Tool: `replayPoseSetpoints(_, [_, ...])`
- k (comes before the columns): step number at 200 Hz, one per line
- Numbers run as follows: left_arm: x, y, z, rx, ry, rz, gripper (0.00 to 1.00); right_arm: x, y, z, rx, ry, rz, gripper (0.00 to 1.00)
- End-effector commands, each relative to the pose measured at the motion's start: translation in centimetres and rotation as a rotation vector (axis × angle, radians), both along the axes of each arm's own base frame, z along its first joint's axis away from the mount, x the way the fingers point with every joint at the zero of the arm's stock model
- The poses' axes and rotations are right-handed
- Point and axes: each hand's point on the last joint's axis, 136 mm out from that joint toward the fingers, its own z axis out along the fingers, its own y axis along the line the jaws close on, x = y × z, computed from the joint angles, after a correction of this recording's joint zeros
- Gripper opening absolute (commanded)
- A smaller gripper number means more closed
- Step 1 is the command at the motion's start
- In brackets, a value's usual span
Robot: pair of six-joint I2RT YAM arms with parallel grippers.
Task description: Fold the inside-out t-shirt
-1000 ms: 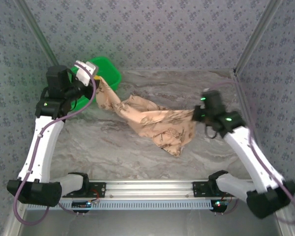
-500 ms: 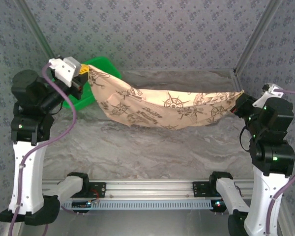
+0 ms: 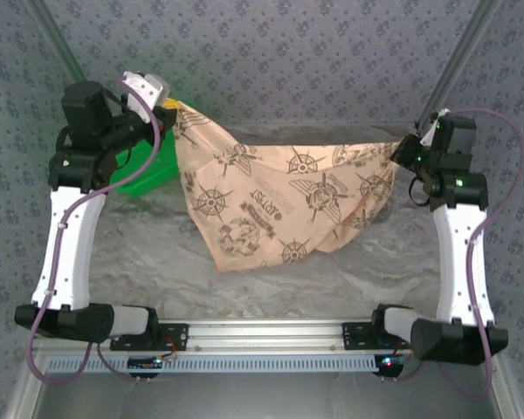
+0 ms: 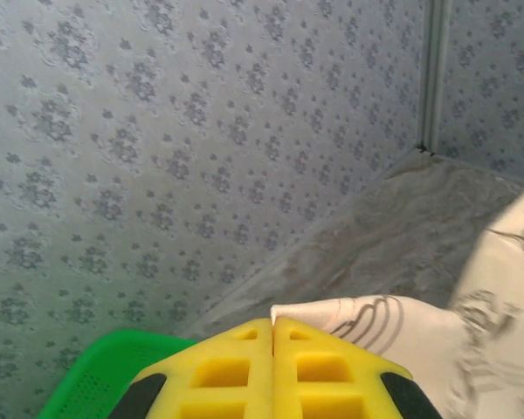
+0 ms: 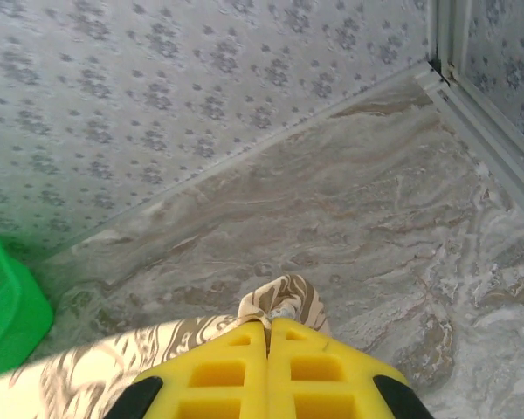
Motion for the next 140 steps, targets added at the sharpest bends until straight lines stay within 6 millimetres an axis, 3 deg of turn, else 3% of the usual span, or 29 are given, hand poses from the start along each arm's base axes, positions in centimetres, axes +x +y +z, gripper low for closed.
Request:
replayPoseSetpoints(1, [-7.1,-0.6,4.5,-0.041,-0.123,-0.113,0.0,-6.0,1.3,3.9,-0.037,-0.146,0.034,0.0])
replayPoseSetpoints(18, [-11.8,-1.6,5.7,-0.053,-0.167,-0.219,0.0,-10.1,2.2,5.1,-0.047,-0.209,0.07,0.0])
replayPoseSetpoints(39, [-16.0,-1.4,7.9,-0.087,-0.226,-0.248,0.0,-14.8,2.9,7.2,-0.052,-0.301,0.096,0.0])
replayPoseSetpoints(63, [-18.7,-1.0,10.8,-0.126,-0.282,-0.252,0.0,-19.2,2.8,10.1,-0.092,-0.376,0.079,0.0])
replayPoseSetpoints(77, [-19.9,-0.9,12.6,-0.145,-0.327,-0.259,0.0,-20.6,2.9,11.6,-0.086,-0.411,0.08,0.0])
replayPoseSetpoints(94, [-21.1,-0.8,14.7,-0.146,-0.351,-0.268,0.0,-21.1,3.2,12.1,-0.053,-0.419,0.082,0.0])
replayPoseSetpoints(111, [-20.9,-0.6,16.7,-0.189,-0.352,-0.256,0.0,-20.0,3.0,11.4,-0.013,-0.373,0.067,0.0])
replayPoseSetpoints(127, [-19.0,-0.8,17.4,-0.216,-0.332,-0.243,0.0,-18.3,2.2,10.5,-0.002,-0.325,0.017,0.0])
replayPoseSetpoints(140, [-15.9,-1.1,16.3,-0.196,-0.287,-0.228,0.0,-16.3,1.6,9.4,0.002,-0.286,-0.01,0.0])
